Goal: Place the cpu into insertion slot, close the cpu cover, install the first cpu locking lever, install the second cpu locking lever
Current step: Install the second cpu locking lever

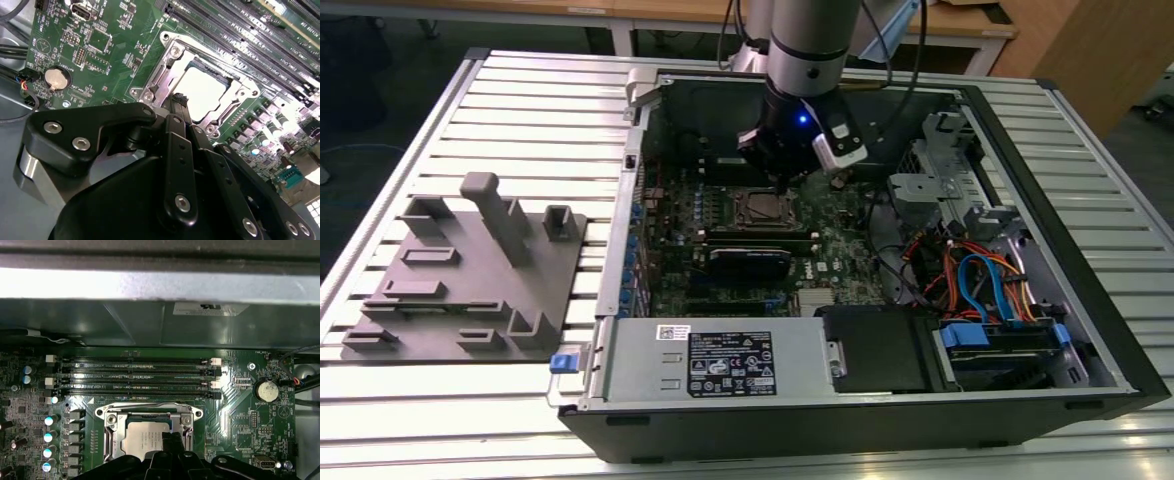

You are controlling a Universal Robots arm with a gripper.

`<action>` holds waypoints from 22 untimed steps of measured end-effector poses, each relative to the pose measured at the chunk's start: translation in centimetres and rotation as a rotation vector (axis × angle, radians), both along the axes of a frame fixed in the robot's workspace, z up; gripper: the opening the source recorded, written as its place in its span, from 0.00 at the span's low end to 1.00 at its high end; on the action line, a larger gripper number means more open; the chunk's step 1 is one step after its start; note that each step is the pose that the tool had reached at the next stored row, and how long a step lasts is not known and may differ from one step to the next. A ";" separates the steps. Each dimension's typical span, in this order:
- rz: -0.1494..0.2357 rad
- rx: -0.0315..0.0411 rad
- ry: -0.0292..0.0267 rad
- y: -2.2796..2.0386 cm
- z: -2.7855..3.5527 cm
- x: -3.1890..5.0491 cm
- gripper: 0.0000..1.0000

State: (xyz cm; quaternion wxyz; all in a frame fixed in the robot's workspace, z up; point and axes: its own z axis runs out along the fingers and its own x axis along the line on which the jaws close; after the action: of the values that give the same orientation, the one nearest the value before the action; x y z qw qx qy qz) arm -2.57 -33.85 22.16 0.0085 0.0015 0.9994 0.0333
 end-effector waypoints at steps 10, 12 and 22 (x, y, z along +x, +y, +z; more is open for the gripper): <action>0.000 -0.0049 0.0000 -1.06 -0.02 0.00 0.10; 0.000 -0.0062 0.0000 -1.28 -0.03 0.00 0.10; 0.000 -0.0066 0.0000 -1.50 -0.04 0.00 0.10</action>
State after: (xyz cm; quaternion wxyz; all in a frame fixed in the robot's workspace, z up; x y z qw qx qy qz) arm -2.57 -35.35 22.12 0.0085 0.0016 0.9995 0.0300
